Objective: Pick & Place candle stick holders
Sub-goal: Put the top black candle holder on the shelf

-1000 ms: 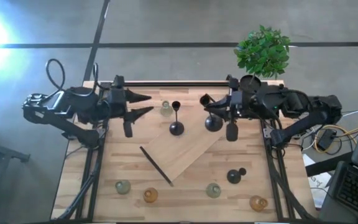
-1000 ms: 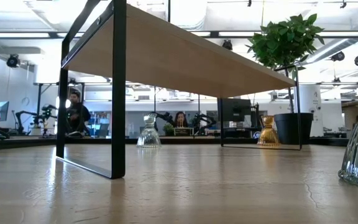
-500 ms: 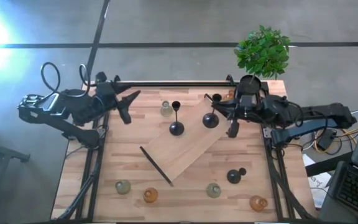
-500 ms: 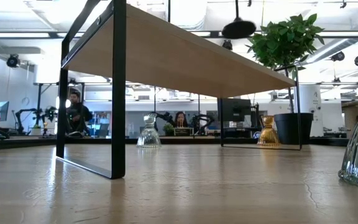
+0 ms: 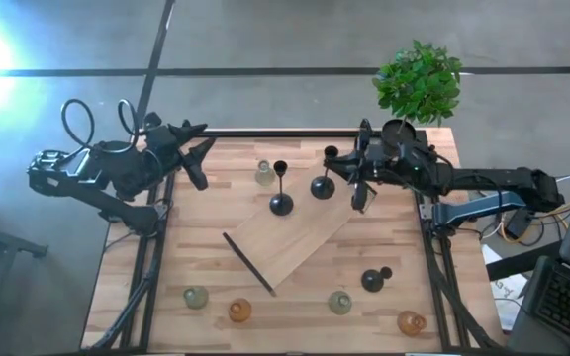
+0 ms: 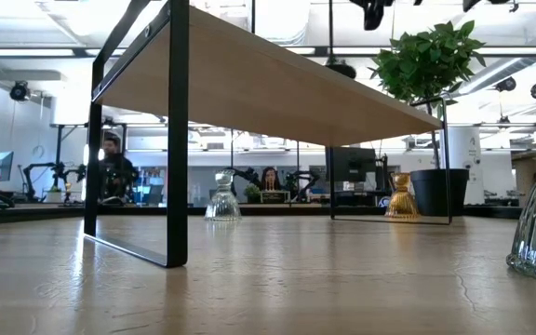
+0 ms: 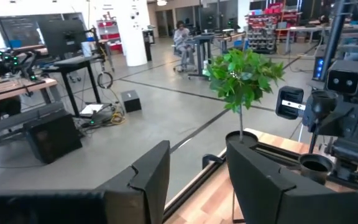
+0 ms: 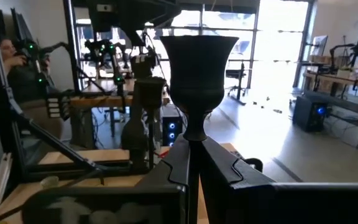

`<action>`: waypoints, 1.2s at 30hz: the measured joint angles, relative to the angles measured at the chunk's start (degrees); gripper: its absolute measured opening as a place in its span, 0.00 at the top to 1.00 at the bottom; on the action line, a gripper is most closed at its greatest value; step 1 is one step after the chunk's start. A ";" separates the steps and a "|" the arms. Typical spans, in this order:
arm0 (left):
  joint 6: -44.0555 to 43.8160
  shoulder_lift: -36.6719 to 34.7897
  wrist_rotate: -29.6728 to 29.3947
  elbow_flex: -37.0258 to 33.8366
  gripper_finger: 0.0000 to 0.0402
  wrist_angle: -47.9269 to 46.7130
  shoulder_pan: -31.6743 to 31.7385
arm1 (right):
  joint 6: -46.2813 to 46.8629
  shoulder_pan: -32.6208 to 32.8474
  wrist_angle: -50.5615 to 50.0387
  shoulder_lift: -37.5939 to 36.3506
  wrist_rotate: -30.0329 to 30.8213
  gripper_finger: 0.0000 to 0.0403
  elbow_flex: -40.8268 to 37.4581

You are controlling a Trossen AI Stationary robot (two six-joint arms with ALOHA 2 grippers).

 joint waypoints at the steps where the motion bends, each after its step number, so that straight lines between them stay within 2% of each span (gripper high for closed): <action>1: 0.01 -0.03 -0.26 0.00 0.59 0.02 0.00 | -0.36 -0.27 0.64 0.51 -0.06 0.97 0.00; 8: 0.01 -0.59 -0.81 0.00 0.59 0.02 0.00 | -0.53 -2.79 4.64 4.41 -4.29 0.97 -0.07; 36: -0.01 -1.55 -1.77 0.02 0.59 0.26 0.00 | 0.62 -6.36 15.20 14.79 -10.92 0.97 -0.09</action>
